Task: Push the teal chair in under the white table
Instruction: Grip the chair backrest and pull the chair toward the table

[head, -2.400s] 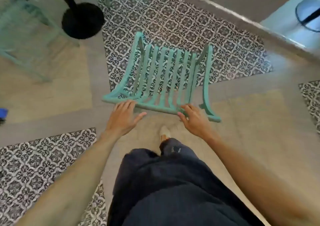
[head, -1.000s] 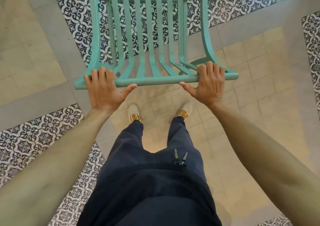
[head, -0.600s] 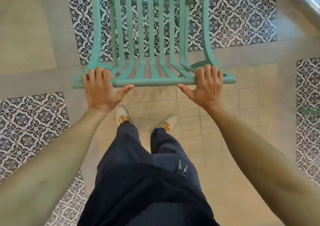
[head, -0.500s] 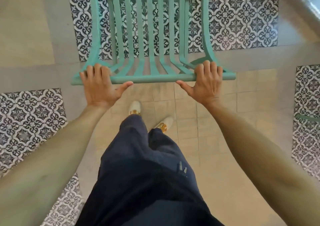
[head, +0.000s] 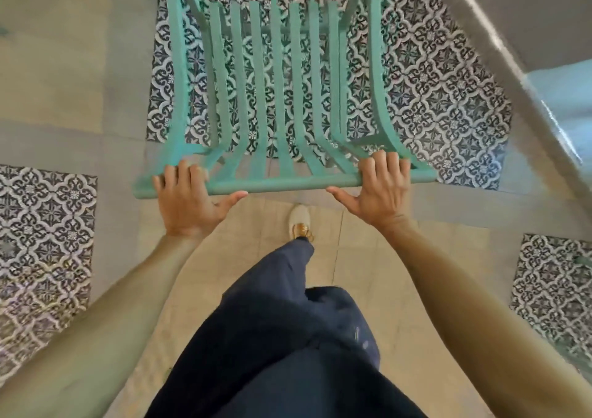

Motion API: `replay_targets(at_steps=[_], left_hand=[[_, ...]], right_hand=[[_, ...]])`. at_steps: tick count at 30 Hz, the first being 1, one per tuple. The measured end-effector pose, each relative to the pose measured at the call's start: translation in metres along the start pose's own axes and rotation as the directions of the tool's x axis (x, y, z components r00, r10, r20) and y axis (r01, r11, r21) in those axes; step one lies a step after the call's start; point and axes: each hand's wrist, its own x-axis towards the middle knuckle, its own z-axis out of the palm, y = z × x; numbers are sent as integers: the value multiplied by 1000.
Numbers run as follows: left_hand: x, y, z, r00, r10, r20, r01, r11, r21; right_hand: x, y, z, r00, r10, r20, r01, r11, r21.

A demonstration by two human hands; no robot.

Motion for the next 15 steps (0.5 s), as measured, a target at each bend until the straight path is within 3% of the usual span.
replay_targets(at_steps=[11,15], left_hand=[[92,49,33,970,-240,22,239,970,38],[137,61,50,949,-314,-34,315,949,30]], right_hand=[[148,87,48,977,-210,45,206,975,87],[214,114,73,957,-286,51,278,953,122]])
